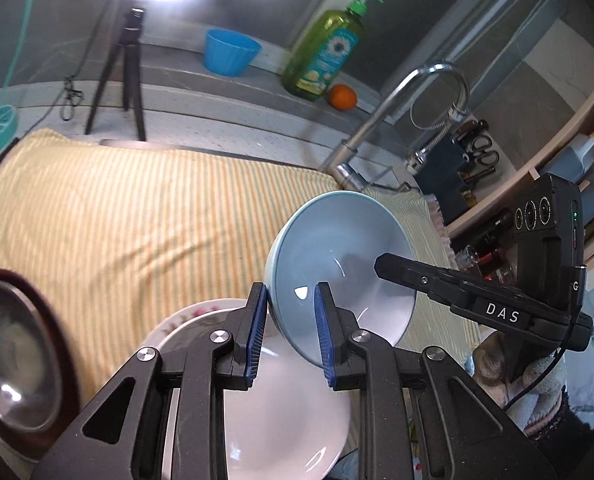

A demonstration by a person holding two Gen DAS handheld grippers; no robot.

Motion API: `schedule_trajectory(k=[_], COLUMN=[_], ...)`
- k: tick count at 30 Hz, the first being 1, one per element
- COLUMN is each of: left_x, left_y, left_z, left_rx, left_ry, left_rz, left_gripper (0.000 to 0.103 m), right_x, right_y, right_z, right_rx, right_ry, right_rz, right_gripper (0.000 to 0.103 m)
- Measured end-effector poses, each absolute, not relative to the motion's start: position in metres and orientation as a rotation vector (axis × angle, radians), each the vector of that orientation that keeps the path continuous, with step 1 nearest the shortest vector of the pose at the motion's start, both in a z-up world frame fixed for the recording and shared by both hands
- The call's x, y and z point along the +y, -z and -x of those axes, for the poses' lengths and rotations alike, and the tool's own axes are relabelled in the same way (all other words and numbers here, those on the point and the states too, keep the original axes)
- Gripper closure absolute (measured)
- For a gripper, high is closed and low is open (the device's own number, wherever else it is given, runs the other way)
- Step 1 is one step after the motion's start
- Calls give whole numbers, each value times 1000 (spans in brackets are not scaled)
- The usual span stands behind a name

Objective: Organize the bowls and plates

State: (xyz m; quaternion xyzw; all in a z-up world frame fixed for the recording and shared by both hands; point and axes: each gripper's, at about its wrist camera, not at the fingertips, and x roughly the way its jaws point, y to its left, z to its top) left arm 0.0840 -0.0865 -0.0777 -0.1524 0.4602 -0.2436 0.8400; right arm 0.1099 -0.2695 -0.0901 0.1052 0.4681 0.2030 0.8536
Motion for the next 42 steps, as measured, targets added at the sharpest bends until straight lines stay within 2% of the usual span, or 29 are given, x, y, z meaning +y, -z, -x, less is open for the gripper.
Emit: schedule_trajectory(k=[21, 42], left_x=[66, 116], left_y=[72, 106], left_z=[-38, -28], left_rx=[915, 983], left_ry=[267, 185], left_rz=[453, 519], left_gripper=[82, 82], right_x=[-101, -35], right_y=[97, 139], right_z=[-105, -113], right_rx=[1029, 1140], right_ry=[-679, -699], right_rz=[-78, 40], right_gripper=[87, 87])
